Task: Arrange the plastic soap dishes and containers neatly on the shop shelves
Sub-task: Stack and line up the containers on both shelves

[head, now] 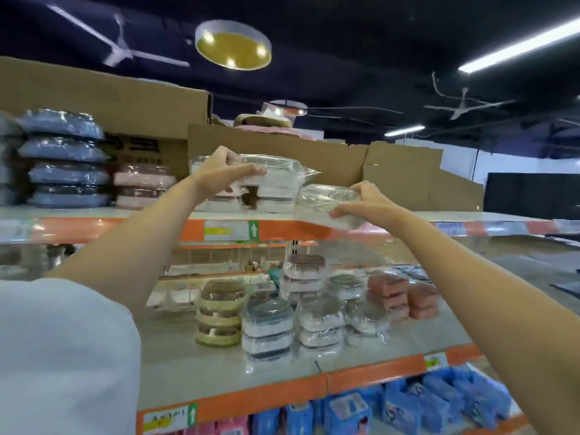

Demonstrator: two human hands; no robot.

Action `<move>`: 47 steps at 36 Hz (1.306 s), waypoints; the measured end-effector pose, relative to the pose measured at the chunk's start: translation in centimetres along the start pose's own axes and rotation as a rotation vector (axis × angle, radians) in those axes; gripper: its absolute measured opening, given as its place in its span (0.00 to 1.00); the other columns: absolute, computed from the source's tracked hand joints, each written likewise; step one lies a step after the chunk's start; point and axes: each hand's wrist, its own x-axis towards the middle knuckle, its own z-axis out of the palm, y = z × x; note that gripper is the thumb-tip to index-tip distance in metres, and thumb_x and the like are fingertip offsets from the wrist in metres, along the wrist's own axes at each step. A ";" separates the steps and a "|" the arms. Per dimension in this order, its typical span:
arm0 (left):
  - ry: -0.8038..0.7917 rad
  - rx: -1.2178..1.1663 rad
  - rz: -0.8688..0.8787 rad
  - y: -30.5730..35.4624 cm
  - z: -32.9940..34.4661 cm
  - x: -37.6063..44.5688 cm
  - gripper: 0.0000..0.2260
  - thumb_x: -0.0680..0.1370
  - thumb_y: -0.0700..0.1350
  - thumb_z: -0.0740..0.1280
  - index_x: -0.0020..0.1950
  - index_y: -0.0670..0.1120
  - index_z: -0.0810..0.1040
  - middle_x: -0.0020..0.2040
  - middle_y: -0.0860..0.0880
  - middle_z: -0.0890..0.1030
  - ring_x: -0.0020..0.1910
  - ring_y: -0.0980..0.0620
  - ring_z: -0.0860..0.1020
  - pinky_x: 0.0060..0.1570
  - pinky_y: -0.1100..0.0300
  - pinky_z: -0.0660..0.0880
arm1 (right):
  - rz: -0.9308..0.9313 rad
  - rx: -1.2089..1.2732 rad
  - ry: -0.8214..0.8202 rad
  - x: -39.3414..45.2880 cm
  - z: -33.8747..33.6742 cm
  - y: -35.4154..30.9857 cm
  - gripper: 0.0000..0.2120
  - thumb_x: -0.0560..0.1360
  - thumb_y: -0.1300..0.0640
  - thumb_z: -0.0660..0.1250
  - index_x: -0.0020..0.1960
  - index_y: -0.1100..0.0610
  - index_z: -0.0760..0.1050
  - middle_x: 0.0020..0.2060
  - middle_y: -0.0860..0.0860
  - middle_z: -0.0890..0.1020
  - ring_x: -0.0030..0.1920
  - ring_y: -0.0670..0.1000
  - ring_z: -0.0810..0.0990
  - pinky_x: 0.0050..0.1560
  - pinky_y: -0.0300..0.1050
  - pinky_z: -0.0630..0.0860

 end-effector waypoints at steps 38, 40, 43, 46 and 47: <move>0.288 0.200 -0.006 -1.7 0.2 16.2 0.30 0.66 0.64 0.68 0.55 0.41 0.71 0.43 0.48 0.69 0.39 0.55 0.67 0.37 0.64 0.66 | -0.234 0.461 -0.260 28.3 4.7 2.3 0.40 0.71 0.41 0.70 0.75 0.56 0.57 0.71 0.55 0.66 0.70 0.55 0.66 0.69 0.52 0.63; 0.304 0.205 -0.021 -1.6 0.4 16.2 0.26 0.70 0.61 0.70 0.55 0.43 0.70 0.43 0.48 0.68 0.39 0.55 0.67 0.38 0.64 0.66 | -0.250 0.473 -0.277 28.5 5.0 2.5 0.39 0.74 0.43 0.69 0.77 0.56 0.54 0.73 0.55 0.63 0.72 0.55 0.63 0.69 0.51 0.60; 0.278 0.201 -0.033 -1.6 0.7 16.4 0.35 0.65 0.65 0.69 0.60 0.41 0.69 0.42 0.50 0.69 0.40 0.55 0.68 0.39 0.62 0.69 | -0.267 0.481 -0.289 28.8 5.2 2.6 0.40 0.75 0.44 0.67 0.78 0.55 0.51 0.76 0.53 0.59 0.74 0.55 0.60 0.71 0.52 0.57; 0.278 0.192 -0.047 -1.3 1.1 16.5 0.30 0.64 0.65 0.67 0.55 0.45 0.67 0.42 0.51 0.69 0.41 0.54 0.68 0.39 0.61 0.69 | -0.276 0.446 -0.314 28.9 5.2 2.5 0.41 0.74 0.40 0.66 0.78 0.51 0.49 0.77 0.52 0.56 0.75 0.56 0.58 0.74 0.59 0.55; 0.278 0.196 -0.048 -1.3 1.2 16.6 0.30 0.62 0.66 0.68 0.53 0.46 0.67 0.42 0.50 0.69 0.41 0.54 0.68 0.40 0.61 0.69 | -0.273 0.427 -0.314 28.9 5.1 2.4 0.42 0.73 0.38 0.67 0.78 0.50 0.49 0.77 0.52 0.55 0.75 0.56 0.57 0.74 0.61 0.55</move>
